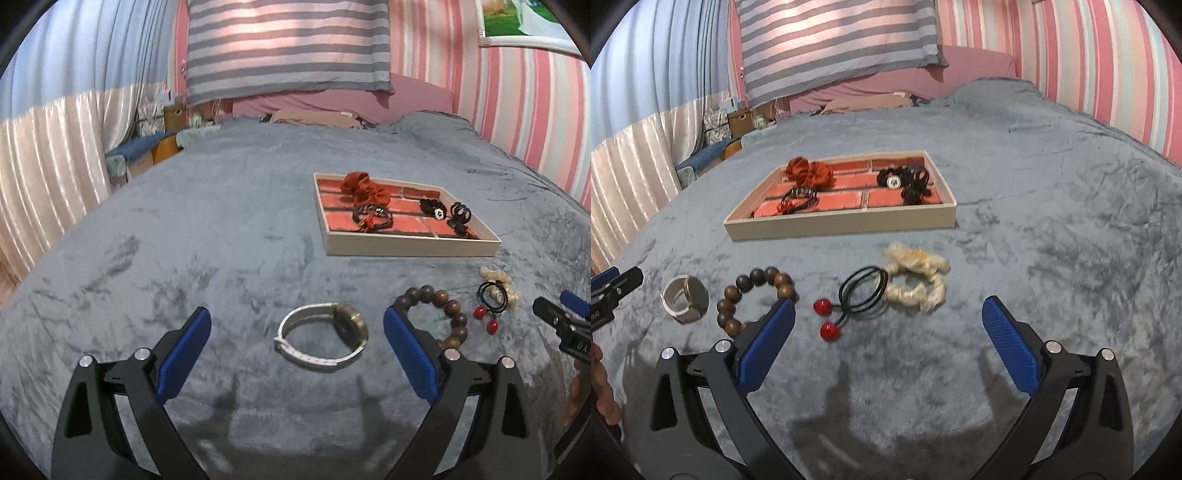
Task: Organize jewelry
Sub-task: 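Grasp the black hair tie with the right tool while the left tool grasps the white-strap watch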
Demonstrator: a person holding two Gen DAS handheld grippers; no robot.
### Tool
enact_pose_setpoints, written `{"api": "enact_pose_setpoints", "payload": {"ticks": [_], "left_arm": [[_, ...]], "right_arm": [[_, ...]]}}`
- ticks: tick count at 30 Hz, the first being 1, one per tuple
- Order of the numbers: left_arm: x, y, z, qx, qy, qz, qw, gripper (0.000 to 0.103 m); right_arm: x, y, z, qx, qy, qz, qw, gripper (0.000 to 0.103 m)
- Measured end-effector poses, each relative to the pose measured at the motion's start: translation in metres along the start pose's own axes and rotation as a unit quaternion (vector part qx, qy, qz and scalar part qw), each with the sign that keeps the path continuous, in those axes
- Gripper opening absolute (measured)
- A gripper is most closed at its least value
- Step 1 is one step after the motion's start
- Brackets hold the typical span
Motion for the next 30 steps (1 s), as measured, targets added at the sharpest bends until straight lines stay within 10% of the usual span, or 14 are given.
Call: {"api": "enact_pose_setpoints", "payload": {"ticks": [30], "left_arm": [[-0.018,-0.024,0.041,-0.002,-0.038,-0.009,0.9992,0.091]], "right_arm": [[0.000,-0.016,0.069,0.048,-0.078,0.005,0.996,0.042]]}}
Point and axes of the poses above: each gripper's, at about its wrist camera, not at the fingertips, and z roughly the way its jaws point, y to its right, x to its top, the point moved 6 cm from there along z, roughly the way its jaws point, and after that the axes turned 7 degrees about -x, right-handed, at the moved point
